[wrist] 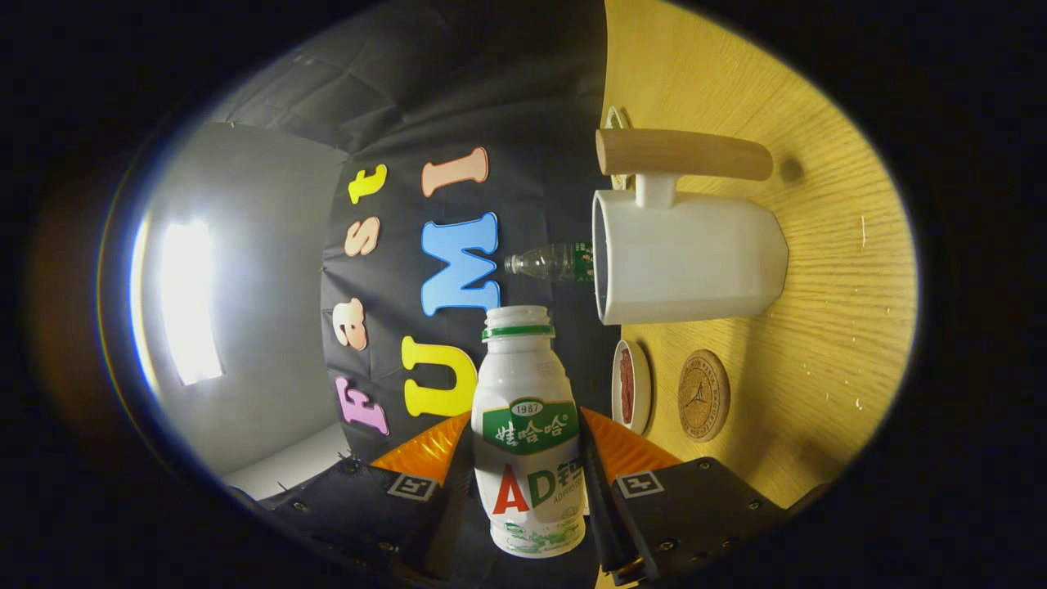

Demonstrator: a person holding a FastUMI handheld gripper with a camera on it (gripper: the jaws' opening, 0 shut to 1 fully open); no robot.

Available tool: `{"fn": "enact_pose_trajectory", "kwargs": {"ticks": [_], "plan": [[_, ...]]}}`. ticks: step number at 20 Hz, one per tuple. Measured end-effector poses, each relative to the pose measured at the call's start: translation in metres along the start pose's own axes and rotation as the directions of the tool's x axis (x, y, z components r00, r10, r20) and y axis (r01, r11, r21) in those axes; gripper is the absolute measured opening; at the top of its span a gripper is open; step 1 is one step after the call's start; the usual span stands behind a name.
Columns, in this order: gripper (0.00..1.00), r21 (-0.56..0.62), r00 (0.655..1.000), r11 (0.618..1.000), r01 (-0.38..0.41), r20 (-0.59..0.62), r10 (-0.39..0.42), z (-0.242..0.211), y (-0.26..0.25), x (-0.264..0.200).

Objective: Take the bottle from table, then pour the juice into the cup, finally place the bottle on the coaster

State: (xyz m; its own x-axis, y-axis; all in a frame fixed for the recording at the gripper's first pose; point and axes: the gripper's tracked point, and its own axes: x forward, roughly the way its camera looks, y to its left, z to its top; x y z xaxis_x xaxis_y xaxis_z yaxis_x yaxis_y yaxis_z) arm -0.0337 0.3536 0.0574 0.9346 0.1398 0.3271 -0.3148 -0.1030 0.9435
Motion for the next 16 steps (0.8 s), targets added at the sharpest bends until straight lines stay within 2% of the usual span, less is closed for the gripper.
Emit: {"fn": "enact_pose_trajectory", "kwargs": {"ticks": [16], "plan": [[0.64,0.103,0.999,0.994,-0.027,0.032,0.024,-0.0074,0.0031,0.0069]]}}
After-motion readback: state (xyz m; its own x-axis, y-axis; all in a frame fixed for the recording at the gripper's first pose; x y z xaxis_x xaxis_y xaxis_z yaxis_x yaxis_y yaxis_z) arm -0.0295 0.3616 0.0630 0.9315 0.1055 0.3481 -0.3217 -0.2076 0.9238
